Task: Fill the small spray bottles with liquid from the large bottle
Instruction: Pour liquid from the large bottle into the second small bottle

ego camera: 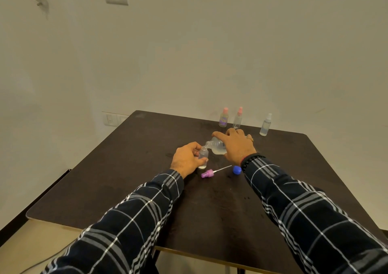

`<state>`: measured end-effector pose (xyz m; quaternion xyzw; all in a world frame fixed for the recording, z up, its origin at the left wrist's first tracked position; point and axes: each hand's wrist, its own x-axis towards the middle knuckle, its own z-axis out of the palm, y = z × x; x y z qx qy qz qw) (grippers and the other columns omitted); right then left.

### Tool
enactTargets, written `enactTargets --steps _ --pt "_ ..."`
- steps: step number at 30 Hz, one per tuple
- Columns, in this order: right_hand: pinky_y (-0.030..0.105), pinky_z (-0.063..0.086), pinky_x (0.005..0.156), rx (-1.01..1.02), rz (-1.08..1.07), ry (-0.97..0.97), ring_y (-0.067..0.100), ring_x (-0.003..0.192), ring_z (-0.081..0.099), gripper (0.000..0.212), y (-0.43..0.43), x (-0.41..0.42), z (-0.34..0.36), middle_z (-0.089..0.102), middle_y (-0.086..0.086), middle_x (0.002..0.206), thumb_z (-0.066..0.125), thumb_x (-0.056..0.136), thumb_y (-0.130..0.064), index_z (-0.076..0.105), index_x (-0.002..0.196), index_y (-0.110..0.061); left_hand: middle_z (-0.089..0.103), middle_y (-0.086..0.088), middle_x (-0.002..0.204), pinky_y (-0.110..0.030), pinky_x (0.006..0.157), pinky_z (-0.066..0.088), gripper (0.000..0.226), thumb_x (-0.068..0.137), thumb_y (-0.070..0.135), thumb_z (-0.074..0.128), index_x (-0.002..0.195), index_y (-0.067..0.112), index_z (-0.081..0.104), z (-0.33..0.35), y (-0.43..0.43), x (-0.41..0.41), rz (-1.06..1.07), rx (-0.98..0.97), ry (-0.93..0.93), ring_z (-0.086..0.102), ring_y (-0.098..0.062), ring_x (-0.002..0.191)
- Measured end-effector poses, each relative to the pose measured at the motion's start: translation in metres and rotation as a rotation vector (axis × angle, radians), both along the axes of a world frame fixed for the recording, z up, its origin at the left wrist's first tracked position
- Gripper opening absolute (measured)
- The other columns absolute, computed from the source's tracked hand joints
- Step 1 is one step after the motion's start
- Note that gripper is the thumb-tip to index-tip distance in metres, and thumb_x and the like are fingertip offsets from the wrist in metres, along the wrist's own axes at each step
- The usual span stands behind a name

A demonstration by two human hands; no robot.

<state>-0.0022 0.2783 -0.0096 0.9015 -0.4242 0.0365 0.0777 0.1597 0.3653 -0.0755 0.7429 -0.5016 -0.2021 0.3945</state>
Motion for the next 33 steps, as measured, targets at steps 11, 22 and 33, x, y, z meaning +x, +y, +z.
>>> enactTargets --steps 11,22,33 --pt "0.06 0.043 0.101 0.132 -0.01 -0.168 0.033 0.125 0.044 0.075 0.003 -0.006 -0.011 0.046 0.006 0.131 0.072 0.085 -0.024 0.031 0.144 -0.045 0.066 0.008 0.098 -0.031 0.092 0.055 0.039 0.082 0.028 0.083 0.116 0.024 0.064 0.0 0.001 0.0 -0.006 0.0 -0.004 0.064 -0.01 0.095" --pt "0.022 0.048 0.081 0.373 -0.074 -0.903 0.024 0.107 0.056 0.074 -0.01 -0.044 -0.008 0.053 0.003 0.12 0.08 0.078 -0.015 0.042 0.14 -0.026 0.069 0.003 0.097 -0.03 0.09 0.056 0.038 0.082 0.03 0.083 0.115 0.023 0.065 -0.002 0.001 0.002 -0.005 -0.02 -0.021 0.067 -0.011 0.094" --pt "0.051 0.038 0.114 0.519 -0.29 -1.142 0.032 0.137 0.043 0.083 -0.02 -0.084 -0.033 0.043 0.006 0.152 0.08 0.083 -0.017 0.03 0.149 -0.026 0.07 0.005 0.102 -0.033 0.092 0.057 0.037 0.082 0.031 0.083 0.113 0.025 0.065 -0.004 -0.002 0.003 -0.013 -0.01 -0.013 0.067 -0.01 0.097"
